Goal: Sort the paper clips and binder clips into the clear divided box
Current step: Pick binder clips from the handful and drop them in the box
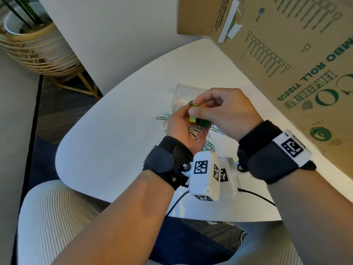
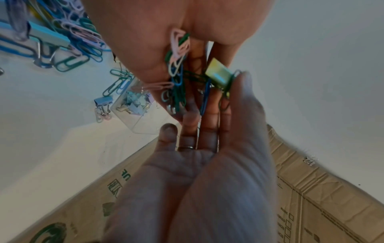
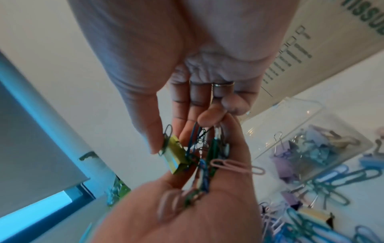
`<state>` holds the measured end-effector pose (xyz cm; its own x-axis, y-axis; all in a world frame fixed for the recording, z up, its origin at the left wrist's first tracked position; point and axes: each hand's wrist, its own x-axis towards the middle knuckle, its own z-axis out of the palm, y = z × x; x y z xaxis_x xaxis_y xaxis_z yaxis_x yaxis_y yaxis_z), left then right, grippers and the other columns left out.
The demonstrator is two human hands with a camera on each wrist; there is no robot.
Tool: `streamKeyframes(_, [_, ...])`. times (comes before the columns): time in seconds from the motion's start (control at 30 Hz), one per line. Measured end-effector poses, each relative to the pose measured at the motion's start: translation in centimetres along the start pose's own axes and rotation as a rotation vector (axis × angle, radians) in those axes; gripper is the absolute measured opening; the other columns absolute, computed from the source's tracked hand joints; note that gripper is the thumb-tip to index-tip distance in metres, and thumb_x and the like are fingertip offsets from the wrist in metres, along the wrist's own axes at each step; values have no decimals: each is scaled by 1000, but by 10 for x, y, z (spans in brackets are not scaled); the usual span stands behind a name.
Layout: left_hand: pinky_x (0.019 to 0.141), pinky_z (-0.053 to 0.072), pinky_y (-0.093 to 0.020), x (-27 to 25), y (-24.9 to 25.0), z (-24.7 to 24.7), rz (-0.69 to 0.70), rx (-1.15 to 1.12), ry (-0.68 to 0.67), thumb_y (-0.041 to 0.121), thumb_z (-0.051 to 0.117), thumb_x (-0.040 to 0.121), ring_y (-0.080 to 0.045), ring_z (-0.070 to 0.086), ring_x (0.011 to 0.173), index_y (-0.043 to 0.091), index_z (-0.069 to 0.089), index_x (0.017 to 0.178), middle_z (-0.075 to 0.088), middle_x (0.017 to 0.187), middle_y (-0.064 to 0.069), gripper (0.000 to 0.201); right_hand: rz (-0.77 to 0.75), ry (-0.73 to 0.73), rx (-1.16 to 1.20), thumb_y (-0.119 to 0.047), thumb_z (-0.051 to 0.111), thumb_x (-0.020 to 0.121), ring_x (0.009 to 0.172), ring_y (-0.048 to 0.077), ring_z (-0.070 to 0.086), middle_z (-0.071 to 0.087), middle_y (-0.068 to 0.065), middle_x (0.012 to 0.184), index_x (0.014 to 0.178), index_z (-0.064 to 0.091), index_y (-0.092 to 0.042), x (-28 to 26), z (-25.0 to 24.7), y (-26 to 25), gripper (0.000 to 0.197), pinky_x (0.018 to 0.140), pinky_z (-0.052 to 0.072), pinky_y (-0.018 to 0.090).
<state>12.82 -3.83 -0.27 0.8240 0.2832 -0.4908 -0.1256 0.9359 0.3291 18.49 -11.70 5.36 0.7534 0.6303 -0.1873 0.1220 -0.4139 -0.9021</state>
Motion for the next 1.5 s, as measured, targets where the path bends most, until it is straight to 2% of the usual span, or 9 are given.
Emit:
streamKeyframes(0.23, [74, 45, -31, 4, 1, 2, 35, 12, 50, 15, 38, 90, -25, 55, 78, 2, 57, 90, 54, 88, -16, 23, 27, -13, 95, -1, 71, 76, 64, 5, 60, 68, -1, 72, 85, 72, -12, 1, -4, 3, 14, 64, 51, 18])
streamKeyframes(0.47, [70, 45, -30, 6, 10, 2, 32, 9, 99, 15, 37, 91, -24, 55, 77, 3, 59, 87, 55, 85, -15, 25, -42, -87, 276, 10, 66, 79, 49, 0, 54, 66, 7, 78, 88, 68, -11, -4, -5, 6, 24, 46, 39, 10])
streamKeyframes(0.6, [66, 44, -31, 5, 9, 4, 54, -15, 110, 11, 41, 88, -24, 53, 67, 2, 58, 83, 54, 74, -13, 20, -14, -22, 390, -2, 69, 78, 50, 16, 43, 59, 15, 67, 90, 69, -8, -1, -5, 8, 14, 40, 31, 21])
streamKeyframes(0.8, [68, 50, -31, 3, 6, 7, 49, 4, 25, 12, 38, 93, -24, 66, 61, -2, 61, 91, 68, 71, -14, 27, 19, 39, 560, -6, 60, 84, 58, 29, 41, 52, 28, 77, 88, 66, -3, 3, -7, 3, 7, 39, 33, 23])
streamKeyframes(0.93, [70, 56, -31, 1, 11, 6, 17, -10, 11, 12, 39, 93, -26, 69, 73, -4, 61, 100, 71, 87, -16, 28, 79, 65, 684, -9, 61, 85, 53, 25, 49, 58, 28, 86, 80, 66, -9, 6, -10, 7, 7, 40, 39, 23])
streamKeyframes(1.03, [80, 55, -36, 0, 17, 3, -6, -56, 19, 11, 38, 94, -33, 69, 82, -8, 60, 100, 70, 92, -21, 29, 136, 105, 824, -17, 58, 89, 53, 16, 56, 73, 15, 96, 90, 68, -7, 8, -19, 14, 14, 43, 44, 21])
streamKeyframes(1.17, [85, 53, -42, -1, 19, -8, -13, -117, 20, 9, 40, 93, -37, 68, 87, -10, 61, 99, 69, 97, -24, 28, 241, 226, 943, -27, 54, 93, 49, 12, 50, 73, 6, 81, 89, 65, -12, 15, -33, 27, 19, 45, 40, 20])
streamKeyframes(1.27, [83, 55, -42, -1, 17, -15, -30, -146, 29, 8, 40, 93, -37, 70, 82, -9, 61, 100, 69, 96, -24, 28, 244, 292, 832, -29, 57, 95, 46, 10, 43, 69, 5, 77, 89, 62, -13, 22, -40, 37, 18, 42, 38, 20])
streamKeyframes(1.5, [81, 57, -40, 0, 12, -13, -41, -145, 37, 8, 41, 93, -36, 65, 95, -9, 60, 102, 69, 96, -24, 27, 89, 311, 80, -10, 70, 84, 44, 10, 50, 73, 0, 79, 85, 70, -24, 44, -40, 41, 13, 42, 42, 20])
